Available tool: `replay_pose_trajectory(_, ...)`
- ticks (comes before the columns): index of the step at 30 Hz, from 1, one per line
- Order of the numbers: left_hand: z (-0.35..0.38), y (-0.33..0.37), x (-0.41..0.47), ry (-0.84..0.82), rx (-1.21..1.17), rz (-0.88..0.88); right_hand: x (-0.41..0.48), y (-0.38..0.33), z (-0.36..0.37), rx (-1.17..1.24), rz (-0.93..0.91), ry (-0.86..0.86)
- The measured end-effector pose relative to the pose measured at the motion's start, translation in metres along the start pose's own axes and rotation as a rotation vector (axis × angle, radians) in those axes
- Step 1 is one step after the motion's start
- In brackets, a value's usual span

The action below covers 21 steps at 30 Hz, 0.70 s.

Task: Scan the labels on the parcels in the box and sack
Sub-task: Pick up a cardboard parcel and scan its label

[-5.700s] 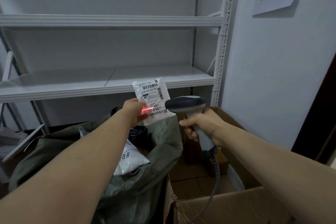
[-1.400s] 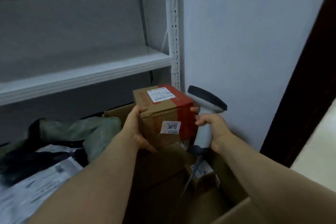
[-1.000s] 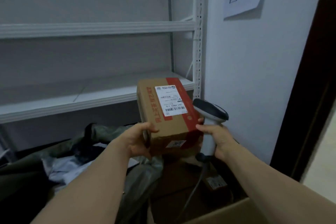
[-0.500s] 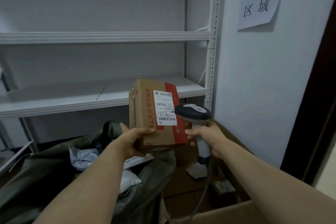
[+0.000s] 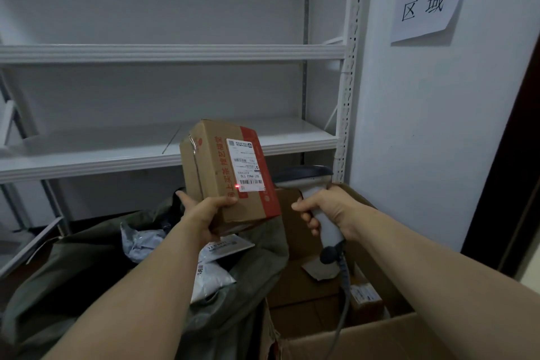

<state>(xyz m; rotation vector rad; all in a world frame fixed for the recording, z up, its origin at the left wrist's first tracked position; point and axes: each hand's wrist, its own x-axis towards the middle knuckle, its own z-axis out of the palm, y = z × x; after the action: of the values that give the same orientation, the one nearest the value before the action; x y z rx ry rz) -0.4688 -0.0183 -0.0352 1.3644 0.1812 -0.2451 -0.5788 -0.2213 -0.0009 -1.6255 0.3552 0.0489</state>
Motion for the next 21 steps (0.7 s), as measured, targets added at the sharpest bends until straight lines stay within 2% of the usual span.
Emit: replay_pose_trajectory(21,-0.007,-0.002,0.023,0.066,0.070,0.017,0.002,-0.006,0.001,-0.029,0.028,-0.001)
